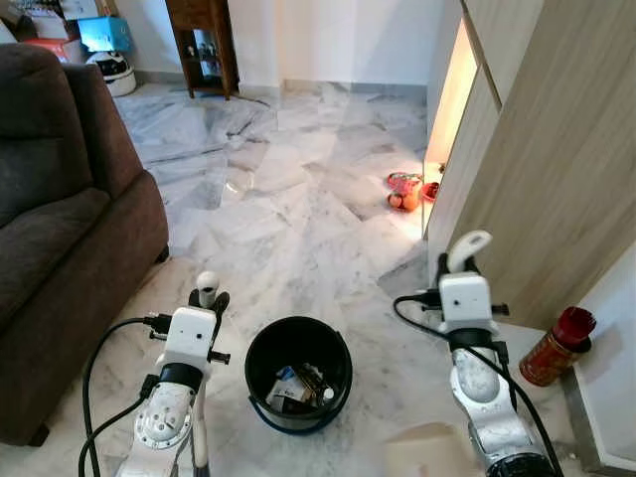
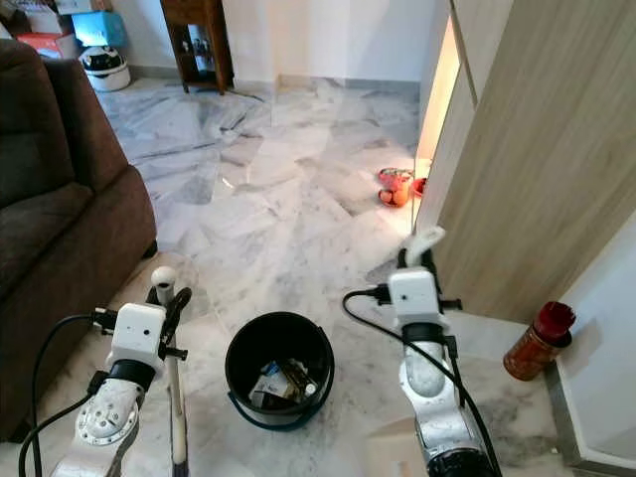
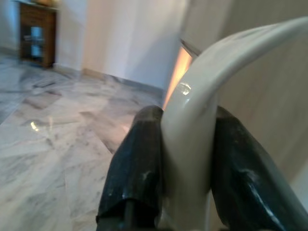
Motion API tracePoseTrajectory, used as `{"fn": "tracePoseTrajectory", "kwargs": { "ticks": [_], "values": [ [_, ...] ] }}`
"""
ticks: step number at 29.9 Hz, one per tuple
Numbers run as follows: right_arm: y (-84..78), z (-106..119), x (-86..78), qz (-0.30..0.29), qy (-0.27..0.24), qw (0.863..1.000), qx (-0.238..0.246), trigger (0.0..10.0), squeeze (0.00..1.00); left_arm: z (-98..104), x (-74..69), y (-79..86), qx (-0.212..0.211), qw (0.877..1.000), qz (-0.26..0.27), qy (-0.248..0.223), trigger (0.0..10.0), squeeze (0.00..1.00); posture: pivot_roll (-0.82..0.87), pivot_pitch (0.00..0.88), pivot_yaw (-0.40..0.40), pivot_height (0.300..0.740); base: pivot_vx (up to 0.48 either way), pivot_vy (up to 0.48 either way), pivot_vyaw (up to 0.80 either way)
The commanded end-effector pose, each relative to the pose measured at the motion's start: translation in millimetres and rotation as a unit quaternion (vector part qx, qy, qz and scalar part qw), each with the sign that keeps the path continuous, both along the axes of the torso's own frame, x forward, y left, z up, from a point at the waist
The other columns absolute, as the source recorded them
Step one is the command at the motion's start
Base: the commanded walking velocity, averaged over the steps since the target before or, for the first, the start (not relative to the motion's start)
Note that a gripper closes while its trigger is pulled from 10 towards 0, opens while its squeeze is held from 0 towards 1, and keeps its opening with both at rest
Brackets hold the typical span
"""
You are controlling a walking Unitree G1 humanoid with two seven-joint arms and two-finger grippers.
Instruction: Sweep floor
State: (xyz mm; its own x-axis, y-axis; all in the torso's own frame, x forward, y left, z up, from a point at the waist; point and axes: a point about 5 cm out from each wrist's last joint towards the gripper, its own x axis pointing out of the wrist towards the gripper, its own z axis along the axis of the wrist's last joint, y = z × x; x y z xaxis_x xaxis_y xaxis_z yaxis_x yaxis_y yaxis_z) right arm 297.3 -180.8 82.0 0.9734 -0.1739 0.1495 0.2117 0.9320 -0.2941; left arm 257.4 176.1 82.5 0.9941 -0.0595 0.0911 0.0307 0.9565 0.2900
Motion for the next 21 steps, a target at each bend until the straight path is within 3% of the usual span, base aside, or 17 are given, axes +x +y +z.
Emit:
{"fn": "tracePoseTrajectory", "kwargs": {
  "ticks": [1, 12, 21],
  "values": [
    [-3.9, 9.3, 6.1, -0.011, -0.023, 1.0, 0.01, 10.0, 0.0, 15.3, 1.5, -3.8, 0.0, 0.999, -0.013, -0.036, 10.0, 0.0, 0.14, 0.0, 0.04, 0.74, 0.0, 0.0, 0.0],
    [-14.3, 9.2, 7.4, -0.036, -0.035, 0.999, 0.021, 10.0, 0.0, 16.7, 1.0, -6.2, -0.002, 0.999, -0.018, -0.038, 10.0, 0.0, 0.13, 0.014, 0.044, 0.74, 0.0, 0.0, 0.0],
    [-9.7, 12.5, 11.9, -0.035, -0.049, 0.997, 0.04, 10.0, 0.0, 15.9, 1.7, -10.0, -0.001, 0.999, -0.036, -0.029, 10.0, 0.0, 0.14, 0.023, 0.043, 0.74, 0.0, 0.0, 0.0]
  ]
}}
